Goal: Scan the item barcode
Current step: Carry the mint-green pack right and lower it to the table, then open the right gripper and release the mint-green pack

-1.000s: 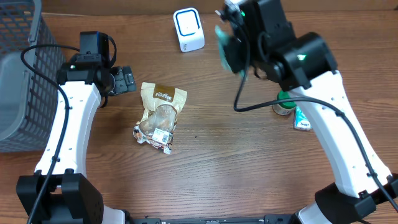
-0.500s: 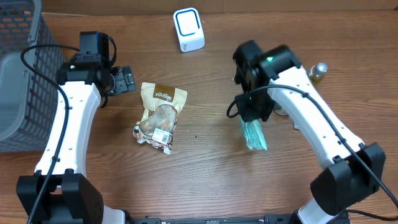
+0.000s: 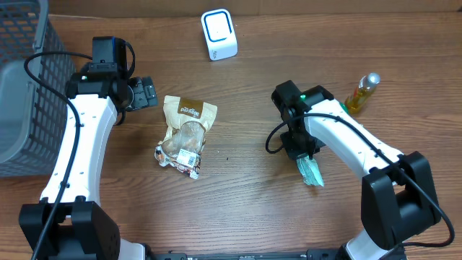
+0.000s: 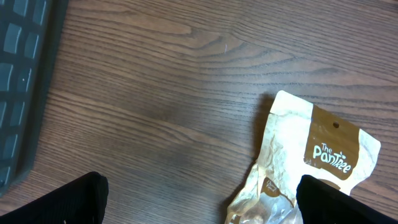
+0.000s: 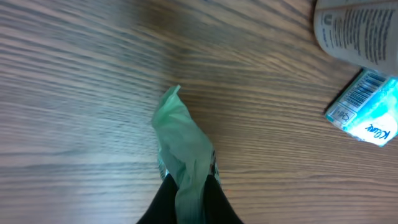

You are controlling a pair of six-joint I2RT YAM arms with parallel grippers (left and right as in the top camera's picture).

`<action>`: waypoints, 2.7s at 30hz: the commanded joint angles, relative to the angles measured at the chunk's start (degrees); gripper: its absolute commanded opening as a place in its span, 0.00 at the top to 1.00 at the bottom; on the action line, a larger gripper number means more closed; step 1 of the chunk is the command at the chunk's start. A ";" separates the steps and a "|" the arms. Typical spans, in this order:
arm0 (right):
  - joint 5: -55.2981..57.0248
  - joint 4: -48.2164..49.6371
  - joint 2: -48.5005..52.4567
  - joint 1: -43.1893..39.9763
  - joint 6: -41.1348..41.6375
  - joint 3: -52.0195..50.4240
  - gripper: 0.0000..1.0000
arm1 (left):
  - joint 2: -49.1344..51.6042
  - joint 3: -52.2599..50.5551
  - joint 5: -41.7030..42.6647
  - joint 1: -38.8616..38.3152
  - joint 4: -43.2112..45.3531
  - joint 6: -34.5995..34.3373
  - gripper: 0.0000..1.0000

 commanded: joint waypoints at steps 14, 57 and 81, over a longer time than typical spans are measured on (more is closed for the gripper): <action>9.03 6.91 -0.57 -0.44 0.74 -1.38 0.39 | 0.63 0.02 -0.55 -0.11 0.24 -0.76 0.00; -5.60 9.40 -0.59 -0.02 9.20 -13.44 0.86 | 0.63 0.02 -0.55 -0.11 0.24 -0.76 0.00; 8.09 11.37 -0.59 -3.13 16.98 -13.77 0.82 | 0.63 0.02 -0.55 -0.11 0.24 -0.76 0.00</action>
